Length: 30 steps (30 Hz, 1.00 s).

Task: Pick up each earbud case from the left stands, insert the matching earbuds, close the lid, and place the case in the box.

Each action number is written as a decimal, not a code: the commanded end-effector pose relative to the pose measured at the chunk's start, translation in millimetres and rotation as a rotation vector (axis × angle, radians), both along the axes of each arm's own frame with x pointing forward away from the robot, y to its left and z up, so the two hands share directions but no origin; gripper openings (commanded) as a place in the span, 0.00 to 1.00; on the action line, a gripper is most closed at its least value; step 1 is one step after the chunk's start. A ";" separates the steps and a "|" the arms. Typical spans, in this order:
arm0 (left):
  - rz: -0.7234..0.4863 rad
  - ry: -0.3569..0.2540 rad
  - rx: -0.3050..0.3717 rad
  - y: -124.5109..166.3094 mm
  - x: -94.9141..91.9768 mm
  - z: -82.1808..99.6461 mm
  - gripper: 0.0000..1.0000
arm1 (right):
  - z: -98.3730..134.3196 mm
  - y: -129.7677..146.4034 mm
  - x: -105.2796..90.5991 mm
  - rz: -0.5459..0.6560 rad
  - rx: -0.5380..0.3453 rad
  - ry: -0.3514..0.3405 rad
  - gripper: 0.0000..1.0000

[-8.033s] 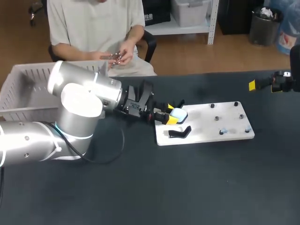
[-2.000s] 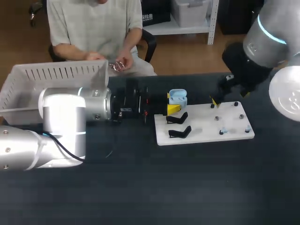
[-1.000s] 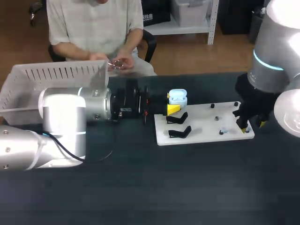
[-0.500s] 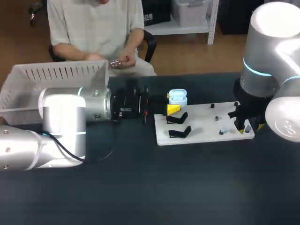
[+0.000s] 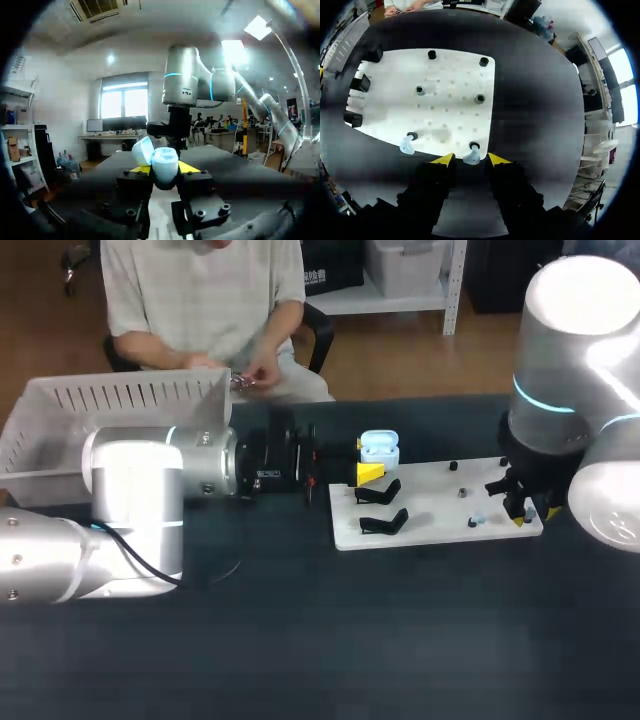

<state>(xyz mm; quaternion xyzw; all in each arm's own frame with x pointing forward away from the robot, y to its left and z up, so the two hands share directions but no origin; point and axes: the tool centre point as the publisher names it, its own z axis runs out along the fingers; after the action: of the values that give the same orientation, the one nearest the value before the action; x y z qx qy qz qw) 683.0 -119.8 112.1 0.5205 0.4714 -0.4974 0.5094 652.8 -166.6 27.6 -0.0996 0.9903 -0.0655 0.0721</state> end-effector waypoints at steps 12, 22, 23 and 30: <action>-0.001 0.000 -0.002 -0.5 1.0 -0.6 0.00 | -3.5 -1.0 0.0 0.002 -0.011 -0.029 0.27; -0.001 0.000 -0.002 -0.5 1.0 -0.6 0.00 | -3.6 -1.5 -0.4 0.001 -0.016 -0.029 0.00; -0.001 0.000 -0.002 -0.5 1.0 -0.6 0.00 | -3.3 -1.9 -0.4 0.001 -0.018 -0.029 0.00; -0.001 0.000 -0.002 -0.5 1.0 -0.6 0.00 | 4.9 -2.0 -2.0 0.005 -0.030 -0.036 0.00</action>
<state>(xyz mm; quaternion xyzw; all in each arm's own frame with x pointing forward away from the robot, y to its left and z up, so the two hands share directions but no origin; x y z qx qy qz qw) 683.0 -119.8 112.1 0.5205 0.4714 -0.4974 0.5094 655.7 -168.4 27.6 -0.1032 0.9878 -0.0799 0.0850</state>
